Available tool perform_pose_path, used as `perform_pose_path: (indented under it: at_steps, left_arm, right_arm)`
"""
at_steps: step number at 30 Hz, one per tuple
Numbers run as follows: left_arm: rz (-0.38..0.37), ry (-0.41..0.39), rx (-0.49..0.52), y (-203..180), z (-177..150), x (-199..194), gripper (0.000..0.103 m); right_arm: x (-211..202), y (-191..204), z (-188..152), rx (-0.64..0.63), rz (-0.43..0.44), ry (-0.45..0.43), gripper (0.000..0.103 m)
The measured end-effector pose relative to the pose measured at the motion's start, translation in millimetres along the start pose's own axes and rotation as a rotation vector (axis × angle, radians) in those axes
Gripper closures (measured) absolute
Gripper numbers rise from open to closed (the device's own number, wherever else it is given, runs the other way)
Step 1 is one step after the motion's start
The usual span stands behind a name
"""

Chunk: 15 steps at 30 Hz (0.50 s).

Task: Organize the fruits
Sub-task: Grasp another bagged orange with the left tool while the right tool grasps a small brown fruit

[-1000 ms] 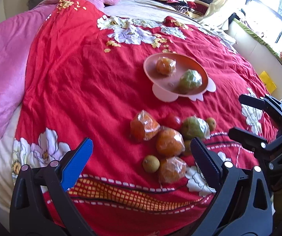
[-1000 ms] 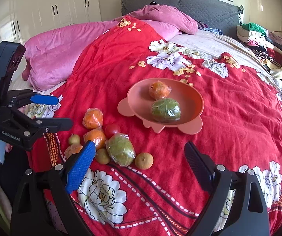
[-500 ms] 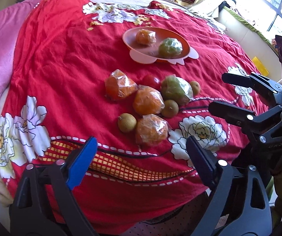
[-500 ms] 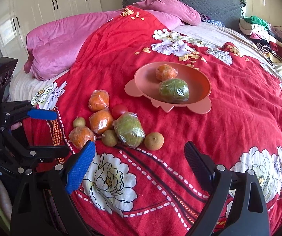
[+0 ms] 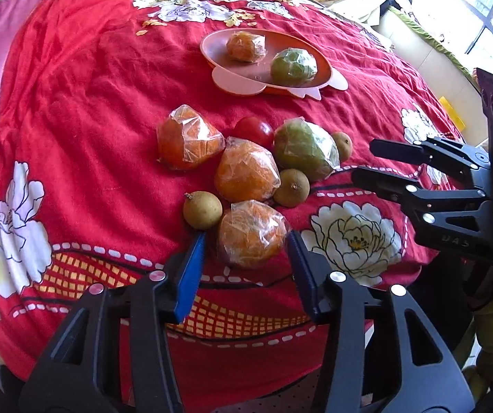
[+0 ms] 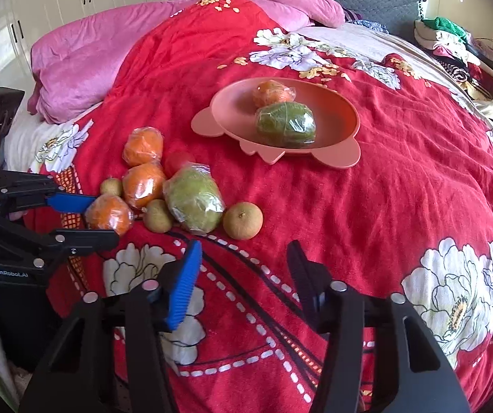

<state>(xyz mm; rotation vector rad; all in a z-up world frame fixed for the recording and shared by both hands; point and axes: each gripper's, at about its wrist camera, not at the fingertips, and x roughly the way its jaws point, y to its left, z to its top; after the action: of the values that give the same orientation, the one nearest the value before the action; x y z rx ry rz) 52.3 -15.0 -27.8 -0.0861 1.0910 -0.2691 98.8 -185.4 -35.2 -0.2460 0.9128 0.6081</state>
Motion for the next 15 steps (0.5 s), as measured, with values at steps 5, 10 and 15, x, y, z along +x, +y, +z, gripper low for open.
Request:
perform_pose_path:
  at_steps: [5,10,15]
  left_arm:
    - [0.007,0.003,0.005,0,4,6,0.066]
    - [-0.004,0.007,-0.001,3,4,8,0.068]
    - [-0.015,0.010,-0.005,4,5,8,0.070]
  right_arm:
    - [10,-4,6,-0.028,-0.011,0.007,0.065]
    - [19,-6,11,-0.047,0.018,0.009,0.068]
    - [27,-4,19,-0.075,0.025,0.013,0.073]
